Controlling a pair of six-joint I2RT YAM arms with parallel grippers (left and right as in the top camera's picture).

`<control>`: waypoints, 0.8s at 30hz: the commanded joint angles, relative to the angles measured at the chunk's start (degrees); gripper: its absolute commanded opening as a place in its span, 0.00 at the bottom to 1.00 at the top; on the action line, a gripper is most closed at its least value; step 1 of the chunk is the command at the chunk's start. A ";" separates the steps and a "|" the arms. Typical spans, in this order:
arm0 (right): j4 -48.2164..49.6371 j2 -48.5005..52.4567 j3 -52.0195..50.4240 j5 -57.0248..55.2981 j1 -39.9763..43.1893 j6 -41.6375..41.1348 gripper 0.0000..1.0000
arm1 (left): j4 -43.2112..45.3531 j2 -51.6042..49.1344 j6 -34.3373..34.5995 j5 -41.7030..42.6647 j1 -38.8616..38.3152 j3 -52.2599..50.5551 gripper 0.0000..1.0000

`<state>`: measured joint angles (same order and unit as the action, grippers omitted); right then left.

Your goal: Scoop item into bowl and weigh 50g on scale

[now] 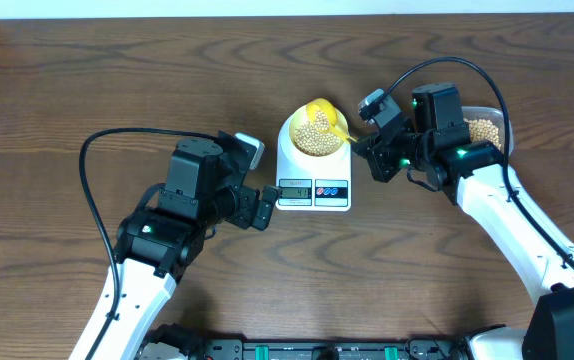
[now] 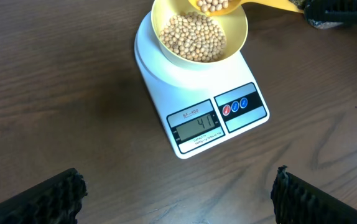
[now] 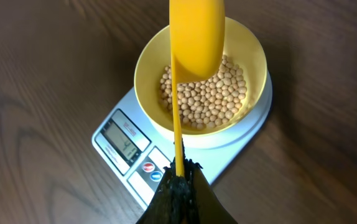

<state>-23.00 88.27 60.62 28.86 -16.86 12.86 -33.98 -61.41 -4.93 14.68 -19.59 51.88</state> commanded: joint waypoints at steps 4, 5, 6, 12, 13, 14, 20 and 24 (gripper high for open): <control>0.13 0.24 0.33 -6.36 -0.48 7.56 0.01 | 0.24 0.00 -0.39 -0.37 0.28 -0.02 0.98; 0.11 0.24 0.33 -6.25 -0.48 7.52 0.01 | 0.24 0.00 -0.42 -0.37 0.28 -0.02 0.98; 0.04 0.24 0.33 -5.75 -0.48 7.10 0.01 | 0.24 0.00 -0.39 -0.35 0.28 -0.02 0.98; 0.09 0.24 0.33 0.42 -0.48 4.20 0.01 | 0.24 0.00 -0.39 -0.35 0.28 -0.02 0.98; 0.09 0.24 0.33 0.74 -0.48 3.56 0.01 | 0.24 0.00 -0.39 -0.37 0.28 -0.02 0.98; 0.07 0.24 0.33 1.38 -0.48 1.81 0.01 | 0.24 0.00 -0.39 -0.37 0.28 -0.02 0.98; 0.09 0.24 0.33 1.73 -0.44 -3.06 0.01 | 0.24 0.00 -0.39 -0.37 0.28 -0.02 0.98; 0.11 0.24 0.33 1.68 -0.42 -4.13 0.01 | 0.24 0.00 -0.42 -0.37 0.28 -0.02 0.98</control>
<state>-22.96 88.27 60.62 29.19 -16.95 10.90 -34.00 -61.41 -4.93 14.68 -19.59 51.88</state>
